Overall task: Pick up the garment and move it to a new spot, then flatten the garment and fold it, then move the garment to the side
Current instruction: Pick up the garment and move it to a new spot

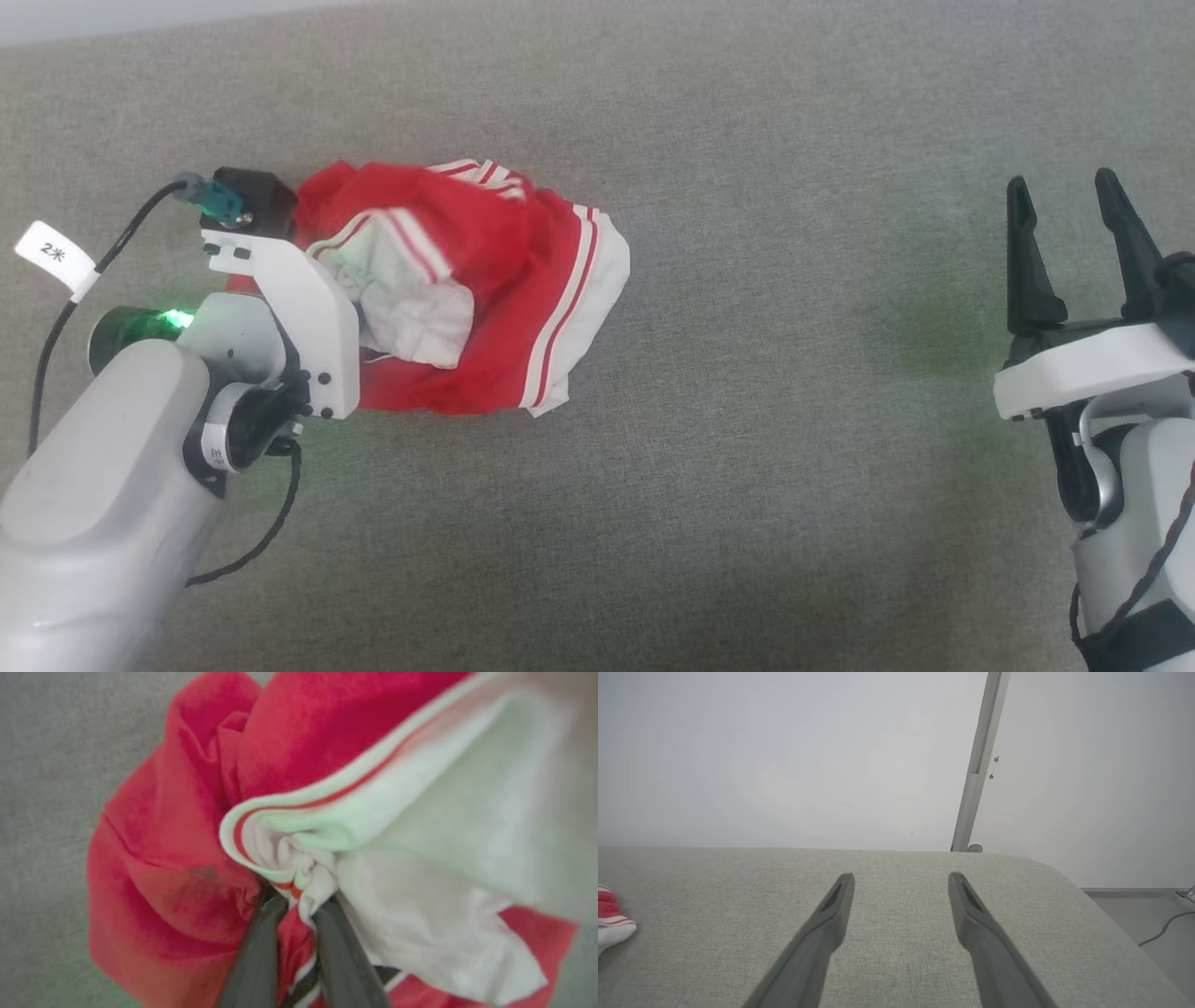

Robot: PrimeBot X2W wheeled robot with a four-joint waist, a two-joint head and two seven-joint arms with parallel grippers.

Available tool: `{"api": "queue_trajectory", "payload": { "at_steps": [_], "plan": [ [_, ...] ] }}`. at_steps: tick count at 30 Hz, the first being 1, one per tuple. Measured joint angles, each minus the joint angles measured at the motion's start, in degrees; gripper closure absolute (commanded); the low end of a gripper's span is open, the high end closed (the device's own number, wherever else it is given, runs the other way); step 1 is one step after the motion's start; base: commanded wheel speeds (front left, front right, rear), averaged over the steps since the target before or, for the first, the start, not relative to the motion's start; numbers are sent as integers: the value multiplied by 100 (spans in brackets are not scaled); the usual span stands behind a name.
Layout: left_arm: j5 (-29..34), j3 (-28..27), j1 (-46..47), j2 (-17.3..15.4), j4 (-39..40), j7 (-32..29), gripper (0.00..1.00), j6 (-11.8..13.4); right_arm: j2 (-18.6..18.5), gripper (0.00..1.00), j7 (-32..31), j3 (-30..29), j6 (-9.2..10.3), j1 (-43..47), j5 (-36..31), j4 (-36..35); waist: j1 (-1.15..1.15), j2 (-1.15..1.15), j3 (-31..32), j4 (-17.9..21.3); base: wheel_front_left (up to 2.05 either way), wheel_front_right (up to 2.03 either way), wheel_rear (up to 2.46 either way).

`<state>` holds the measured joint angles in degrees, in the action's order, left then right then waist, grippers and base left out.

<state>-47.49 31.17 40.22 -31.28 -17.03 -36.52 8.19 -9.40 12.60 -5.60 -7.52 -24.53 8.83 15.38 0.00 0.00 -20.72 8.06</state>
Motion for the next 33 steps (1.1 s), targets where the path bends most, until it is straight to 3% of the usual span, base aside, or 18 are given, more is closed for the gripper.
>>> {"api": "queue_trajectory", "payload": {
  "at_steps": [3, 4, 5, 7, 9, 21, 33],
  "plan": [
    [-98, -3, 27, 74, -231, 31, 99, -87, -4, 0, 1, 20, -1, -28, 0, 25, 0, 0, 22, 2, 0, 0, 0],
    [-132, -5, 55, 102, -331, 32, 91, -121, -7, 0, 1, 35, -1, -36, -1, 38, 0, 0, 37, 0, 0, 0, 0],
    [-143, 3, 87, 127, -416, 35, 91, -166, -11, 0, 2, 40, -1, -38, -1, 54, 0, 0, 55, -5, 0, 0, 0],
    [-144, 32, 116, 188, -530, 57, 58, -238, -24, 0, 1, 48, 0, -38, -4, 93, 0, 0, 105, -22, 0, 0, 0],
    [-165, 42, 118, 226, -606, 98, 0, -324, -38, 0, 1, 56, 0, -38, -9, 116, 0, 0, 169, -47, 0, 0, 0],
    [-137, -44, -68, 108, -397, 770, 0, -493, -118, 0, -19, 78, -1, 62, -79, 197, 0, 0, 693, -263, 0, 0, 0],
    [-108, -539, -1151, -322, 293, 2162, 0, -476, -135, 0, 66, 154, -1, 353, -16, 296, 0, 0, 1337, -501, 0, 0, 0]
  ]
}}
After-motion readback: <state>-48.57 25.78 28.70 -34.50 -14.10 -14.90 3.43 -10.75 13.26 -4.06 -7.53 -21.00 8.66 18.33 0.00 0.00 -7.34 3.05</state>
